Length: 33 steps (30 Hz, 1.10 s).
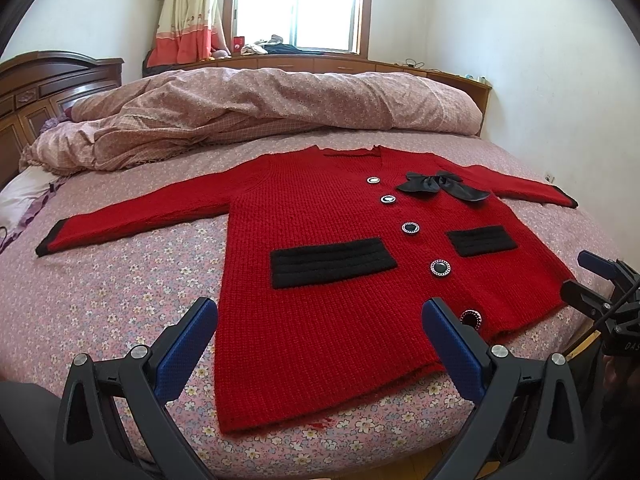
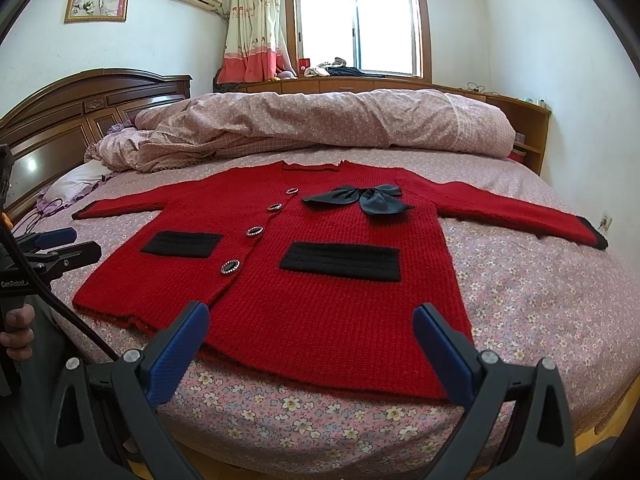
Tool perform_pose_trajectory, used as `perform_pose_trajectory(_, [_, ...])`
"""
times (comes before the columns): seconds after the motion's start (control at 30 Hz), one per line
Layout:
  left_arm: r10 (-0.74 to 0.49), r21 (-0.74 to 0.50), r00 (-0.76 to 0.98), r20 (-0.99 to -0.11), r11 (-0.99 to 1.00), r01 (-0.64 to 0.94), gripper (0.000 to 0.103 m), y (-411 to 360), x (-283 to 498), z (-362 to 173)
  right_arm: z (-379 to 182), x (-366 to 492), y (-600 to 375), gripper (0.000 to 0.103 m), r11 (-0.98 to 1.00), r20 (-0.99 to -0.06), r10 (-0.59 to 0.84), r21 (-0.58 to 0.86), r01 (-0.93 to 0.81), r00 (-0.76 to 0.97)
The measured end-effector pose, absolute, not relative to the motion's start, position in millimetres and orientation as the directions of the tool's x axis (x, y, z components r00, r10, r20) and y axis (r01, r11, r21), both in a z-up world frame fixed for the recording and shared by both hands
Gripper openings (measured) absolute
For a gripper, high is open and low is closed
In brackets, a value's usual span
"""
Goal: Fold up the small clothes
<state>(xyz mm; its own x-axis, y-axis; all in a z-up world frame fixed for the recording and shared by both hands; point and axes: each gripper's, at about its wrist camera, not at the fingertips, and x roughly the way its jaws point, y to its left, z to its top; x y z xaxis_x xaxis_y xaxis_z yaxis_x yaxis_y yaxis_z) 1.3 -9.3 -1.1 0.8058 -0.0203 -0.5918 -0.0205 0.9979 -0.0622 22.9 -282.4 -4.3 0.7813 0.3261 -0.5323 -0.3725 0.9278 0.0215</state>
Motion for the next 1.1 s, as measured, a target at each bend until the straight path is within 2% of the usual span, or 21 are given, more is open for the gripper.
perform_pose_trajectory(1.1, [-0.018,-0.085,0.794,-0.608,0.995,-0.042,0.099,0,6,-4,-1,25,-274,0.103,0.921,-0.535,0.341,0.026,-0.388,0.773])
